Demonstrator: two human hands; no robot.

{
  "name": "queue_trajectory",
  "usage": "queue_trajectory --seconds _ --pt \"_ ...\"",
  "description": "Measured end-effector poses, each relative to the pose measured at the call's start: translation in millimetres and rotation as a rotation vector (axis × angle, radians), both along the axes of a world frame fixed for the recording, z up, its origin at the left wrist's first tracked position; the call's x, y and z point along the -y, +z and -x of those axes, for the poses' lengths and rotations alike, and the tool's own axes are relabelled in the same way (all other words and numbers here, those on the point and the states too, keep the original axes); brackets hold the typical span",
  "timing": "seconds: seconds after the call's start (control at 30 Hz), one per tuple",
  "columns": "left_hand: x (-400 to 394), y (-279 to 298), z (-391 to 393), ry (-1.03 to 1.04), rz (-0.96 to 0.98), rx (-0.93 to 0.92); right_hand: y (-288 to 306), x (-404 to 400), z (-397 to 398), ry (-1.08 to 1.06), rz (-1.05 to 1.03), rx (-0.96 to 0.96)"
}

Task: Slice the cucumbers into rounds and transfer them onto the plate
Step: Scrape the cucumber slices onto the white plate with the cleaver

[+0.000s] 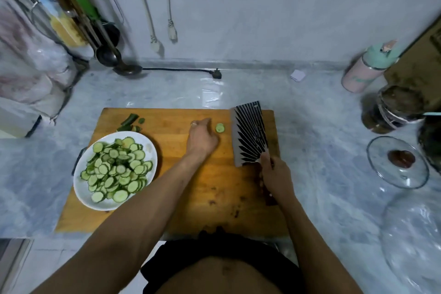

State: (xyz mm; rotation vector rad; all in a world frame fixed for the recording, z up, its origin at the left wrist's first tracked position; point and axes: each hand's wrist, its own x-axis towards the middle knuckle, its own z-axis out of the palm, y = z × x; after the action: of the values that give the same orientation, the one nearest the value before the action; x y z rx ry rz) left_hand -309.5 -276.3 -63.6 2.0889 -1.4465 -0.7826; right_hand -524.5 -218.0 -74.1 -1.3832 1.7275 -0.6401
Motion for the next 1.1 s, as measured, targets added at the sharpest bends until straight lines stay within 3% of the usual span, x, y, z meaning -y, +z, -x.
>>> queue_trajectory --seconds 0.23,0.53,0.73,0.93,1.1 --pt "17.8 2.1 19.1 0.061 -0.107 -0.019 -1.2 -1.9 -21.8 0.124 -0.011 0.024" --pt "-51.9 16.6 -25.3 0.145 0.111 -0.069 19.2 -9.4 -43.8 0.381 -0.019 0.064" --pt "-103.8 25.4 -85.5 0.269 0.329 0.149 42.9 -15.0 -103.1 0.562 -0.078 0.115" --pt "-135.1 23.5 -138.9 0.155 0.172 0.376 53.7 -11.6 -132.4 0.651 -0.048 0.047" --pt "-156.1 29.2 -158.0 0.365 0.271 0.327 55.8 -8.9 -122.5 0.609 -0.043 -0.007"
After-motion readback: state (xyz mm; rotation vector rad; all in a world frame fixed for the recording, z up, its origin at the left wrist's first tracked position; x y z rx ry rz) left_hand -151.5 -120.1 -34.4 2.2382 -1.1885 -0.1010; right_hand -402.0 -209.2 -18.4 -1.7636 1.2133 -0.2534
